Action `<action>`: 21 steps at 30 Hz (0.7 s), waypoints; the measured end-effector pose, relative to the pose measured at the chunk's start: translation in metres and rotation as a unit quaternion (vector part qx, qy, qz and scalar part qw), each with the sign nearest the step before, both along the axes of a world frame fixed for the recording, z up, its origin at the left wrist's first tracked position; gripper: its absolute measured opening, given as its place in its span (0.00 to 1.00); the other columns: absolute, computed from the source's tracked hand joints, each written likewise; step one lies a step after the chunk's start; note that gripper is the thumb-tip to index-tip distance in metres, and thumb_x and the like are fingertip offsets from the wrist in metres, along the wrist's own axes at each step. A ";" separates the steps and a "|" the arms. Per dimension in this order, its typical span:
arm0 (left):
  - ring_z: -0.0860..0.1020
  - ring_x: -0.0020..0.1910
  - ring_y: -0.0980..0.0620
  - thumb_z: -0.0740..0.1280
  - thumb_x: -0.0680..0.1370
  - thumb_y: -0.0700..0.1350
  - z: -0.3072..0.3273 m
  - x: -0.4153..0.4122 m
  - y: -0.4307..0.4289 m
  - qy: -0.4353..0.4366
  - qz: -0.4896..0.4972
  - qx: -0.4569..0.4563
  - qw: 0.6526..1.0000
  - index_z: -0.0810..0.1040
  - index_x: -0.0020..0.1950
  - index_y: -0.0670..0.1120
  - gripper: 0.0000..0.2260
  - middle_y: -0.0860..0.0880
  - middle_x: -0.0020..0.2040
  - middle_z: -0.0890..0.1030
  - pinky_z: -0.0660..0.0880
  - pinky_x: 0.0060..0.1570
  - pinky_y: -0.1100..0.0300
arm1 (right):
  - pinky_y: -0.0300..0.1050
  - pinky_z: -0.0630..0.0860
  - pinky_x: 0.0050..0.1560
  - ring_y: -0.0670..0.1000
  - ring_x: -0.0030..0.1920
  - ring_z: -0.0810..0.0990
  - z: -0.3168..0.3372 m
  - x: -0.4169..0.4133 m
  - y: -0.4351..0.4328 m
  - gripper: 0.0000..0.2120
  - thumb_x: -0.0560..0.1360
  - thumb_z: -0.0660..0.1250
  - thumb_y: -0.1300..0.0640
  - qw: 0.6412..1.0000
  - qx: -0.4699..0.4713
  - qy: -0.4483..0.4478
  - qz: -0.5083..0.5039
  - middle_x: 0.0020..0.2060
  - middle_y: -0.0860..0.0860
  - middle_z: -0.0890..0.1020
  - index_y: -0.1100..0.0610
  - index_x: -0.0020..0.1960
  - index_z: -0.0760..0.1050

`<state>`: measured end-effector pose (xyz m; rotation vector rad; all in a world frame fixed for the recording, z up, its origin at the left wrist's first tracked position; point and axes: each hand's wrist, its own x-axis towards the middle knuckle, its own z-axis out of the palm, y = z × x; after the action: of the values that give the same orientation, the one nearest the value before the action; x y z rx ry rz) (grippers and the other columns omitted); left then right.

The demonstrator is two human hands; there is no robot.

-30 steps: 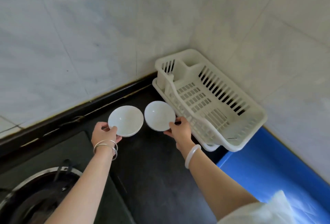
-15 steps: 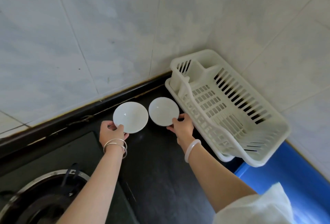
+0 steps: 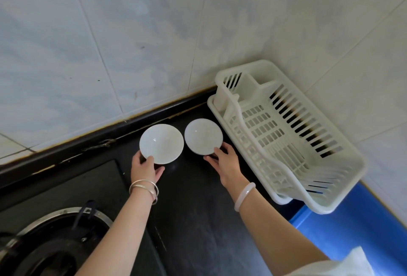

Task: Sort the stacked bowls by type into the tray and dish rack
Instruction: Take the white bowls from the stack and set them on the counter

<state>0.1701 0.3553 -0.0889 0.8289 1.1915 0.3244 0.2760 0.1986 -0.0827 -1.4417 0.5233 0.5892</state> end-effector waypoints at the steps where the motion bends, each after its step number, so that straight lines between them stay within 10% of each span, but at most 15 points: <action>1: 0.73 0.61 0.38 0.61 0.77 0.37 0.000 0.000 -0.001 -0.013 0.005 -0.015 1.000 0.69 0.66 0.51 0.19 0.45 0.66 0.69 0.78 0.47 0.52 | 0.43 0.82 0.43 0.51 0.43 0.83 0.000 -0.001 0.000 0.22 0.78 0.63 0.63 1.000 0.012 0.006 -0.003 0.63 0.58 0.74 0.53 0.70 0.65; 21: 0.72 0.62 0.39 0.61 0.77 0.37 0.004 0.026 0.006 -0.094 0.134 -0.052 0.985 0.70 0.65 0.46 0.17 0.48 0.60 0.69 0.78 0.49 0.51 | 0.43 0.81 0.45 0.52 0.41 0.83 0.010 0.031 0.054 0.21 0.78 0.63 0.64 0.999 0.035 0.011 -0.013 0.61 0.61 0.76 0.55 0.70 0.67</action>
<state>0.1962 0.3610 -0.0846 0.5350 1.1328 0.5448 0.3068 0.2525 -0.0729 -1.3614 0.5333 0.5985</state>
